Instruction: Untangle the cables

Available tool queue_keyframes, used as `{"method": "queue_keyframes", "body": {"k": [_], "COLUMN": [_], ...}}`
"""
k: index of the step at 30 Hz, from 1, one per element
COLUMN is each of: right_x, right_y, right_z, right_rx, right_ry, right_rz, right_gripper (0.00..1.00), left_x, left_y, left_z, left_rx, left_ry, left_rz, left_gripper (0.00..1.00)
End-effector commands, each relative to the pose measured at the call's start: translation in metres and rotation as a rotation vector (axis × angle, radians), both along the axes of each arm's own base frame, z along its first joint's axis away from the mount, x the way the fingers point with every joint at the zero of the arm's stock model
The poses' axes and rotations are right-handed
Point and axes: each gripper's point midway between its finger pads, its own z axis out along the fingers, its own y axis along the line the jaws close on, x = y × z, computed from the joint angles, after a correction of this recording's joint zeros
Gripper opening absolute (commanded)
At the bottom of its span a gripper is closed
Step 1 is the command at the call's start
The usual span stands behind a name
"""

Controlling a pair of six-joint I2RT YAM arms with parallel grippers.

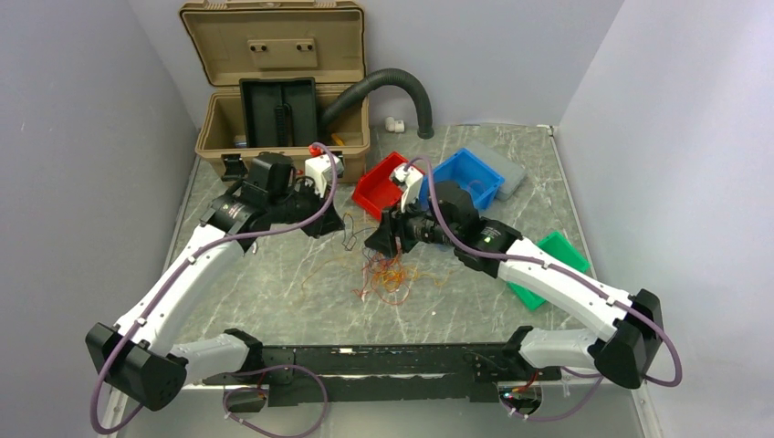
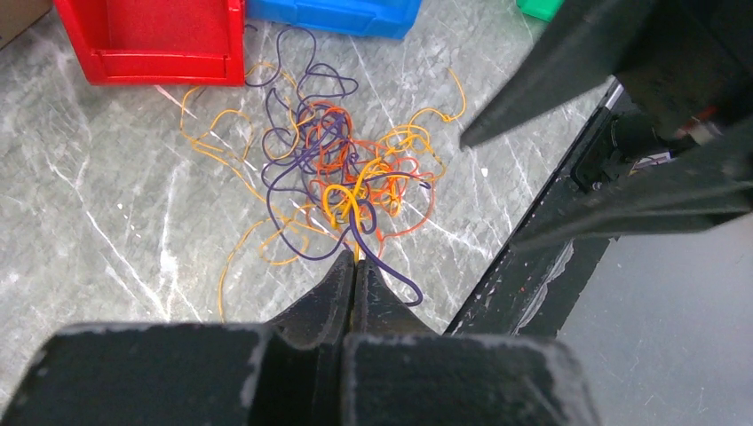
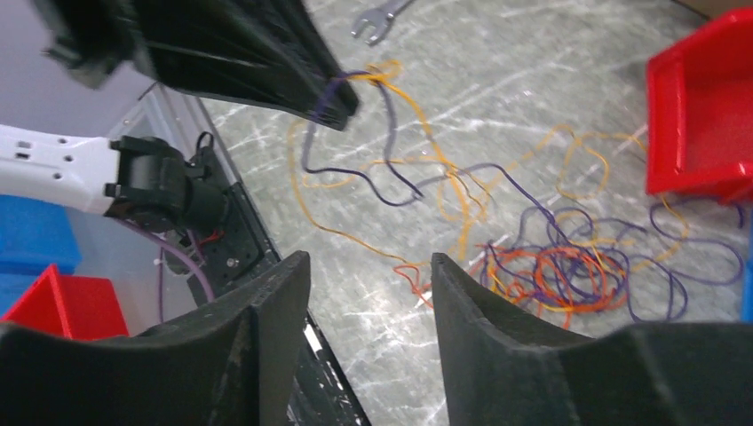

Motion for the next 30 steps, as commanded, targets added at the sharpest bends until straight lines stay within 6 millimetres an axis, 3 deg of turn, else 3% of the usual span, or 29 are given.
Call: {"method": "queue_keyframes", "body": {"k": [1,4,9,22,27,30], "right_x": [-0.007,-0.003,0.014,0.035,0.042,0.042], "right_y": [0.018,0.03,0.041,0.06,0.059,0.056], "right_z": [0.039,0.041,0.041,0.036,0.03,0.031], "right_rx": [0.079,0.103,0.113,0.155,0.146,0.147], "right_ry": [-0.077,-0.065,-0.06,-0.062,-0.062,-0.059], "right_rz": [0.047,0.048,-0.002,-0.046,-0.086,-0.099], "right_gripper": [0.52,0.44,0.38,0.37,0.3,0.14], "left_x": [0.006,0.005,0.001,-0.006,-0.009,-0.011], "left_y": [-0.002,-0.002,-0.002,-0.005,-0.003,-0.003], "left_z": [0.017,0.019,0.021,0.025,0.028,0.03], "left_rx": [-0.023,-0.029,-0.041,-0.065,-0.072,-0.077], "left_ry": [-0.095,-0.102,-0.108,-0.111,-0.126,-0.131], "left_rz": [-0.008,-0.011,-0.023,-0.052,-0.051,-0.056], "left_gripper": [0.0,0.0,0.0,0.0,0.0,0.0]}}
